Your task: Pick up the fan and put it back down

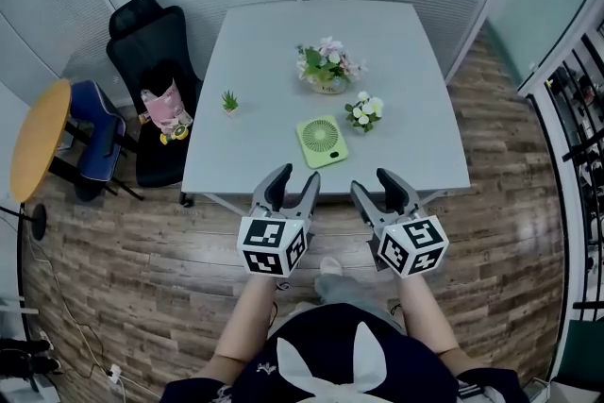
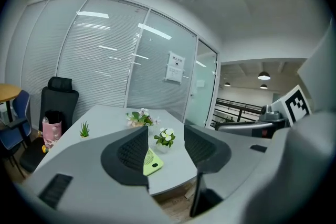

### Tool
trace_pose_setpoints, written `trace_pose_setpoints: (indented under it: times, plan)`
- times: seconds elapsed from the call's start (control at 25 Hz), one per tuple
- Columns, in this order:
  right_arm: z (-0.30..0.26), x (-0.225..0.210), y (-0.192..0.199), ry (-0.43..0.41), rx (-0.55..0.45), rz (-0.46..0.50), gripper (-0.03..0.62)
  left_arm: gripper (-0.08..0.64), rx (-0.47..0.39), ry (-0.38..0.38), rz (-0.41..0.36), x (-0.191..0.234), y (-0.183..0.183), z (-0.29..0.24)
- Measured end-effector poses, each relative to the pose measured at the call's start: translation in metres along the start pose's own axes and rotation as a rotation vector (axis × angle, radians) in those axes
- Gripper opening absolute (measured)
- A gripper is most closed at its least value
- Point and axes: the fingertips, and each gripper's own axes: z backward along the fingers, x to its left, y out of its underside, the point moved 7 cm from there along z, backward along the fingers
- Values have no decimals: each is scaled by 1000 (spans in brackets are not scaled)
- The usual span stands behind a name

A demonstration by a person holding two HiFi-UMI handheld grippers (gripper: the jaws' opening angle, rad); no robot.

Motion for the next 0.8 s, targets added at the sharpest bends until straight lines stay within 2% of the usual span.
trace_pose_setpoints:
  times: [0.24, 0.44, 0.8]
  plan:
    - [-21, -20, -3, -22, 15, -11, 256, 239, 12, -28, 2, 12, 1, -22]
    - [-35, -32, -6, -48, 22, -24, 258, 242, 8, -59, 26, 18, 2, -34]
    - [-56, -46, -2, -73, 43, -54, 258, 242, 61, -84, 30, 25, 12, -50]
